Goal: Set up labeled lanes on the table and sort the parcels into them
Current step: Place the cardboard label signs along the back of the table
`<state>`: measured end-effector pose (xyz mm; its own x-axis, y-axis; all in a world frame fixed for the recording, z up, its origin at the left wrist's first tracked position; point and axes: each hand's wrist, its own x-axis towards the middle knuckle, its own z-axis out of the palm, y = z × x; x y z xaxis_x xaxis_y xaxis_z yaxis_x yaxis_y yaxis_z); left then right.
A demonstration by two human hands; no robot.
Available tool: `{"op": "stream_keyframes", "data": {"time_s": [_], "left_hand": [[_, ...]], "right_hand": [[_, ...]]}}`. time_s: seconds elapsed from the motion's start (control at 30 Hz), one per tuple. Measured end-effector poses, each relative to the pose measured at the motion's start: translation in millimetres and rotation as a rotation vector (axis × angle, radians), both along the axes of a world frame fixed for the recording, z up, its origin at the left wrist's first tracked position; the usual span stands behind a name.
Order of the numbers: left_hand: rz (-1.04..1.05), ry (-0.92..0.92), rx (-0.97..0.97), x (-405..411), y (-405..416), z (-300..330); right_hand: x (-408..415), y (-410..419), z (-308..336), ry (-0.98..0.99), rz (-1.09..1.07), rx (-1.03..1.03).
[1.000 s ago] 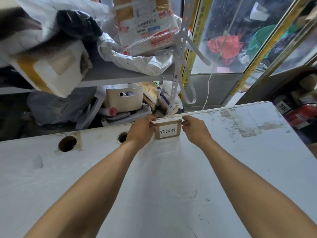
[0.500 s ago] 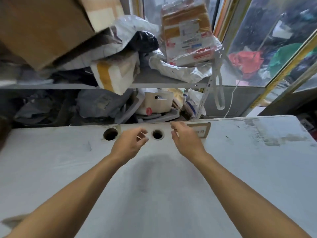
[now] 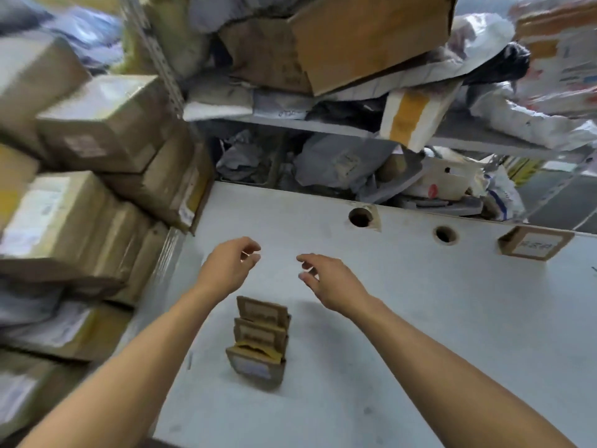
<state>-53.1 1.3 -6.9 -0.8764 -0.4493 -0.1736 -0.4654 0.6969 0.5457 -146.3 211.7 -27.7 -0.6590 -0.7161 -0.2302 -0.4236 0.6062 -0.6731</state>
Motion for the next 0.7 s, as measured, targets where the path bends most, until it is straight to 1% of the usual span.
{"op": "stream_keyframes", "data": {"time_s": [0.07, 0.2, 0.33, 0.43, 0.6, 0.63, 0.7], "left_hand": [[-0.011, -0.080, 0.062, 22, -21, -10], [-0.095, -0.194, 0.264, 50, -38, -27], [-0.158, -0.223, 0.284, 58, -38, -40], [-0.161, -0.175, 0.306, 57, -35, -47], [-0.118, -0.014, 0.278, 35, -26, -36], [-0.113, 0.011, 0.308, 28, -23, -32], [-0.107, 0.052, 0.432, 13, -11, -23]], "right_hand": [[19, -17, -9, -0.027, 0.059, 0.055], [42, -30, -23, -0.050, 0.118, 0.127], [47, -31, -33, -0.026, 0.152, 0.220], [45, -31, -35, 0.006, 0.089, 0.201], [24, -24, -17, 0.025, -0.086, 0.027], [16, -20, -12, 0.019, -0.131, -0.006], [2, -7, -1, 0.006, -0.208, -0.058]]}}
